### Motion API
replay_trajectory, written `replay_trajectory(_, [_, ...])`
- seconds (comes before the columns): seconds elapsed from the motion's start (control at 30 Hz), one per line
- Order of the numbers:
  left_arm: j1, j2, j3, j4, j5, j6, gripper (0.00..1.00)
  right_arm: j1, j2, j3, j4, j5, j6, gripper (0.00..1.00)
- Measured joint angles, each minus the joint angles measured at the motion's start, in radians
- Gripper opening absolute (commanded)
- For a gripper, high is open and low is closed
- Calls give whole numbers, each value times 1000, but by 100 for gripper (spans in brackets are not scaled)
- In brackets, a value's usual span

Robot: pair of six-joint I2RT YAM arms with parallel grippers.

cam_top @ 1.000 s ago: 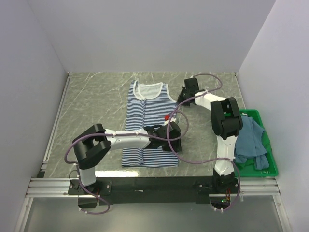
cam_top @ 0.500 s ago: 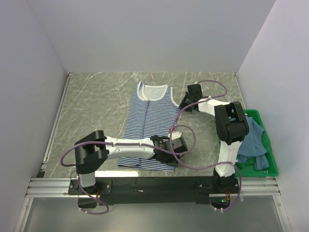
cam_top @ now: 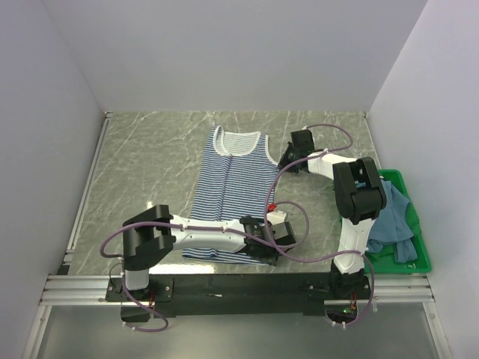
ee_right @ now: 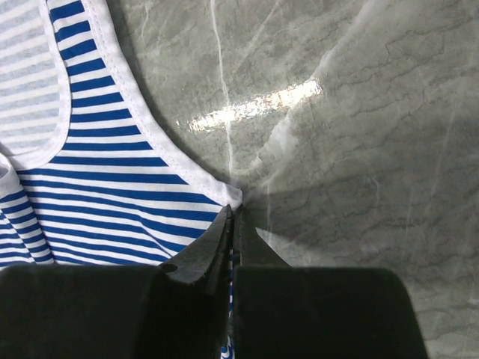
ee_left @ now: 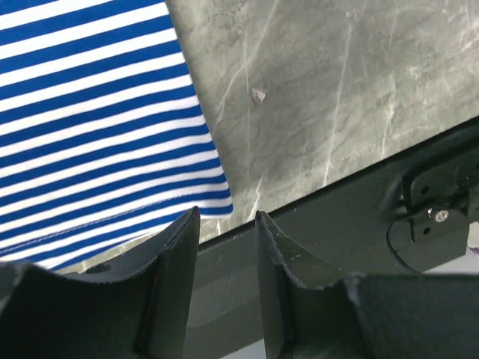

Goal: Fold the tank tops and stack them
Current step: Fold the tank top

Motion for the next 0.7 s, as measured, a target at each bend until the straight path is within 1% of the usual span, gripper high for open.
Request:
replay_trajectory(0.27, [-2, 40, 1, 25, 0, -1, 35, 0, 0, 1, -2, 0, -2, 0])
replay_trajectory(0.37, [-2, 48, 1, 31, -3, -2, 27, 0, 0, 1, -2, 0, -4, 0])
replay_trajectory(0.47, [-4, 50, 1, 34, -18, -4, 25, 0, 0, 2, -3, 0, -6, 0])
replay_trajectory(0.5, [-5, 50, 1, 34, -22, -4, 20, 0, 0, 2, -3, 0, -8, 0])
replay_trajectory(0.57, [-10, 55, 5, 30, -34, -4, 16, 0, 0, 2, -3, 0, -10, 0])
replay_trajectory(0.6, [-14, 59, 10, 29, -40, -4, 10, 0, -1, 2, -5, 2, -12, 0])
replay_trajectory(0.67, [-23, 70, 19, 28, -48, -4, 5, 0, -4, 2, -13, 7, -17, 0])
replay_trajectory(0.7, [-27, 72, 19, 27, -51, -4, 1, 0, -7, 2, -19, 10, -19, 0])
